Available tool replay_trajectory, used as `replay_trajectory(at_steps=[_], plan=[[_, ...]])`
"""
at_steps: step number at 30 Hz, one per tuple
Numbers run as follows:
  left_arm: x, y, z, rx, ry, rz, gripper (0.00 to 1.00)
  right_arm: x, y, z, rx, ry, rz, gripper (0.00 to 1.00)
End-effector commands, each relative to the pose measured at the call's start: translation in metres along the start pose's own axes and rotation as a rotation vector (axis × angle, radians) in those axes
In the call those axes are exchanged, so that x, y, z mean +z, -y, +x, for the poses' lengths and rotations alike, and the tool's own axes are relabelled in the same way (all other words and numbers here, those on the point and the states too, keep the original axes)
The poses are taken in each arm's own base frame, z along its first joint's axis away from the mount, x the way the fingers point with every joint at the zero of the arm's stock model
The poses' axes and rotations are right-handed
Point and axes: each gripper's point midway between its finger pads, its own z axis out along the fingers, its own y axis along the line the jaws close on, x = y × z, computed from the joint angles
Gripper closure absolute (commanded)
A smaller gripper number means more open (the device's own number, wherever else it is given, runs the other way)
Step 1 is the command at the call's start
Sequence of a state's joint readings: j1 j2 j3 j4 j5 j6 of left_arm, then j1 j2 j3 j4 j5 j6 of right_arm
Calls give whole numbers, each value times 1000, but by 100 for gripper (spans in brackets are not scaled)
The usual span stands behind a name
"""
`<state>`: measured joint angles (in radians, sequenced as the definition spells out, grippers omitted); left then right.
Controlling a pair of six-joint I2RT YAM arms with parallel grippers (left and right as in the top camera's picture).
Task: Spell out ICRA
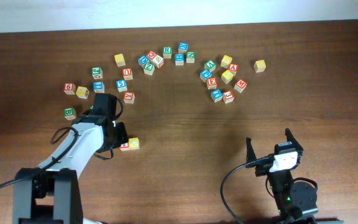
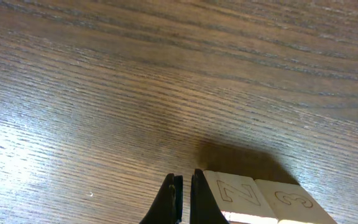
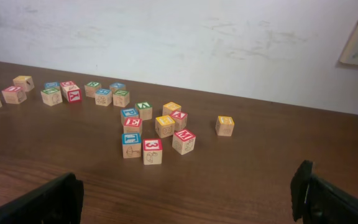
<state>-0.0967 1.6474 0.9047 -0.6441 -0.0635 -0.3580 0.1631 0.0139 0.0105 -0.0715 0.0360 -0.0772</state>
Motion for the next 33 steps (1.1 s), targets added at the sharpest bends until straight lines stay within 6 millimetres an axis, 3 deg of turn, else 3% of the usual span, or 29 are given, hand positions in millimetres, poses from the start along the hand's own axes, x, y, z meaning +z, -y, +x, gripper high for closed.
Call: replay_trajectory(at_steps=[1, 22, 33], plan=[[-1, -2, 1, 15, 8, -5, 100, 0, 2, 3, 12, -6, 8, 2], [-1, 11, -1, 59, 9, 67, 100, 0, 2, 3, 12, -6, 8, 2], [-1, -17, -4, 17, 28, -74, 100, 0, 2, 3, 12, -6, 8, 1]])
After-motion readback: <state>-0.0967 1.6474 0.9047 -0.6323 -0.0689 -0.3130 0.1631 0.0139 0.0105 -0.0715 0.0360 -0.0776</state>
